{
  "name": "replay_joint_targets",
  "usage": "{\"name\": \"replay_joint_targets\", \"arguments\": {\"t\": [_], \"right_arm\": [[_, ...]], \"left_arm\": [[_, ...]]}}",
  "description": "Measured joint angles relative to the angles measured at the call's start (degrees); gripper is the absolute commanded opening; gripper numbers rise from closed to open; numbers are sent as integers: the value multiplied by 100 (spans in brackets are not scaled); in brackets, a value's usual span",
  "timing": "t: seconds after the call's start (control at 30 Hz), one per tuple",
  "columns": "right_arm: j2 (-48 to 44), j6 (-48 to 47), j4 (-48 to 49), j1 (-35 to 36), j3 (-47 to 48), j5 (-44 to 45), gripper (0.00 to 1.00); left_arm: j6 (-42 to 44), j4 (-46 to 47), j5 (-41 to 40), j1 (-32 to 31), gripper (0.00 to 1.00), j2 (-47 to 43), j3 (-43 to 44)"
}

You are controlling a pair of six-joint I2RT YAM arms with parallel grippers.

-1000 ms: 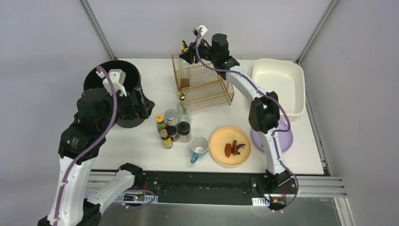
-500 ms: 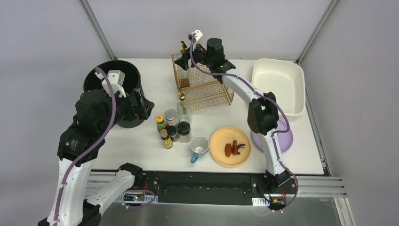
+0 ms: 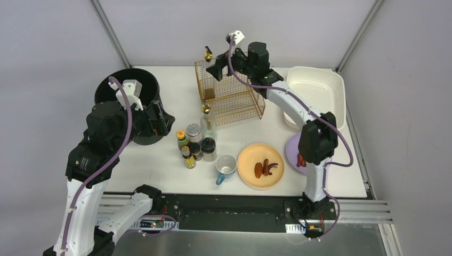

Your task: Clear the kitchen counter

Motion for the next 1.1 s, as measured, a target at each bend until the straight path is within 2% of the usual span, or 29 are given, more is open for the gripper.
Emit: {"name": "replay_joint_targets", "arguments": {"t": [0.2, 0.4, 0.6, 0.87, 1.1], "right_arm": [[-914, 549, -522, -138, -387, 85, 100], [-2487, 1517, -514, -378, -2002, 142, 99], [-3582, 2022, -669, -487, -2903, -109, 99], [-5141, 1921, -1224, -39, -4317, 103, 97], [-5777, 1829, -1537, 647, -5036, 789, 96]], "left_arm": [[9, -2, -22, 0, 100, -7, -4], [9, 0, -22, 0, 100, -24, -24], [13, 2, -24, 0, 100, -31, -87], [11, 13, -24, 0, 100, 33, -129], [-28, 85, -26, 0, 100, 199, -129]]}}
